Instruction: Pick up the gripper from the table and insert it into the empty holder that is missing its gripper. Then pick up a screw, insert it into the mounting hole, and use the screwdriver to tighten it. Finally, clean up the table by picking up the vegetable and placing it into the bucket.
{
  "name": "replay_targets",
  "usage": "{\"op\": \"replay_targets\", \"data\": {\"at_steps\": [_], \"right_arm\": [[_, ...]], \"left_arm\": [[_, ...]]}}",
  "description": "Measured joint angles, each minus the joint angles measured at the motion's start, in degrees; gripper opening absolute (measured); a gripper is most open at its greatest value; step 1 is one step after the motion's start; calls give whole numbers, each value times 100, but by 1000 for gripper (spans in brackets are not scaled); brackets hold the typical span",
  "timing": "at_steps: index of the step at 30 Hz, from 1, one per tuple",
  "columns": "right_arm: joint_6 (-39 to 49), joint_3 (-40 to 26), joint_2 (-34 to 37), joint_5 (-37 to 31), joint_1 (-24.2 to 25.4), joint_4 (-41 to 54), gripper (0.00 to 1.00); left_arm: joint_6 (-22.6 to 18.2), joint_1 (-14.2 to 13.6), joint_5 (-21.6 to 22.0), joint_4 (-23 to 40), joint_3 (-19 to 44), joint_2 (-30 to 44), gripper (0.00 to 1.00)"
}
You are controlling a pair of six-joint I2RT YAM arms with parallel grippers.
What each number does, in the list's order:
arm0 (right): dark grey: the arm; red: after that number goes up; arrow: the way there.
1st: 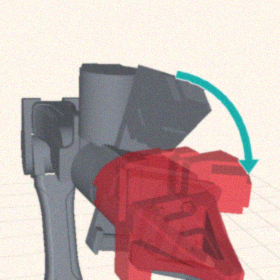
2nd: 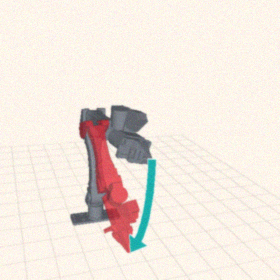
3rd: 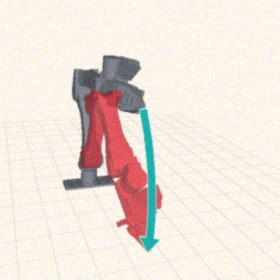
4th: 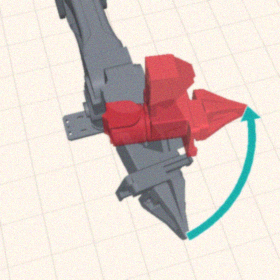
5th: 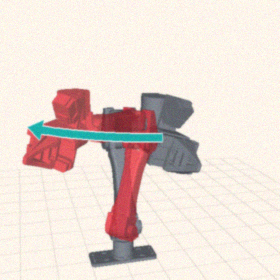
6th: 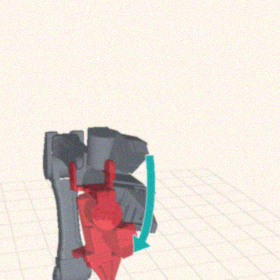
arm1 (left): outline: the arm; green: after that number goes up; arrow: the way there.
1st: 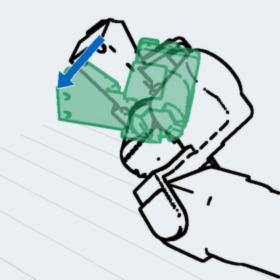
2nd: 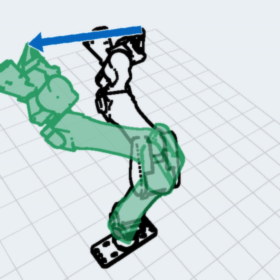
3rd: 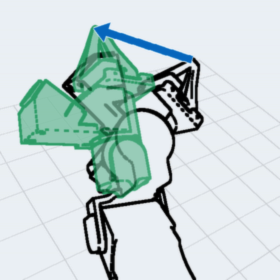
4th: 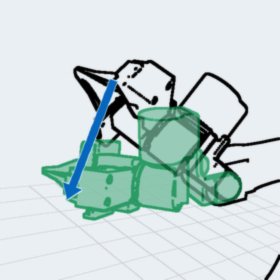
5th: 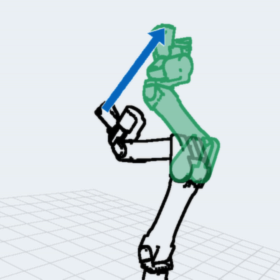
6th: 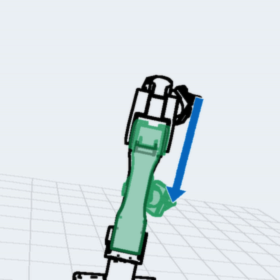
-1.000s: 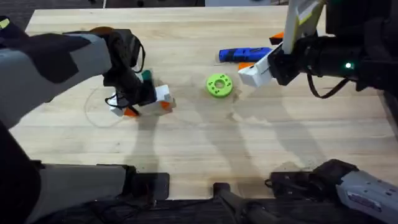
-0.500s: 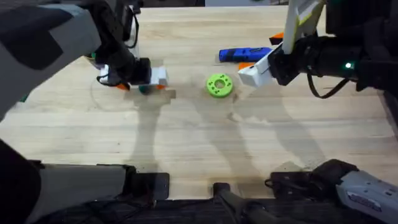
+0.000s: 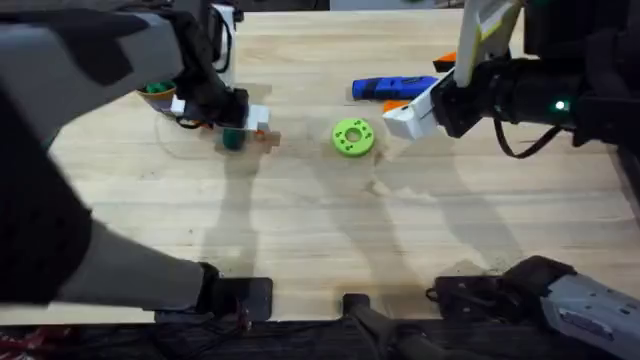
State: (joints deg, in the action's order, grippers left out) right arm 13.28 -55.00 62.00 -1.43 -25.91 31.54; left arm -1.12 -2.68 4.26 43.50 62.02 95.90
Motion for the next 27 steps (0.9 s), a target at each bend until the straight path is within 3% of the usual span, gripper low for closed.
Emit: {"op": "replay_targets", "data": {"at_steps": [10, 13, 17, 24, 27], "right_arm": [[0, 0, 0, 0, 0, 2, 976], [0, 0, 0, 0, 0, 2, 976], [0, 0, 0, -1, 0, 3, 976], [0, 0, 0, 0, 0, 2, 976], [0, 0, 0, 0, 0, 3, 976]], "left_arm": [[-45, 0, -99, -178, 61, 380, 988], [-45, 0, -118, -155, 62, 380, 942], [-27, -13, -190, -128, 63, 380, 758], [-22, -17, -160, -139, 86, 395, 165], [-36, -17, -155, -108, 102, 396, 107]]}}
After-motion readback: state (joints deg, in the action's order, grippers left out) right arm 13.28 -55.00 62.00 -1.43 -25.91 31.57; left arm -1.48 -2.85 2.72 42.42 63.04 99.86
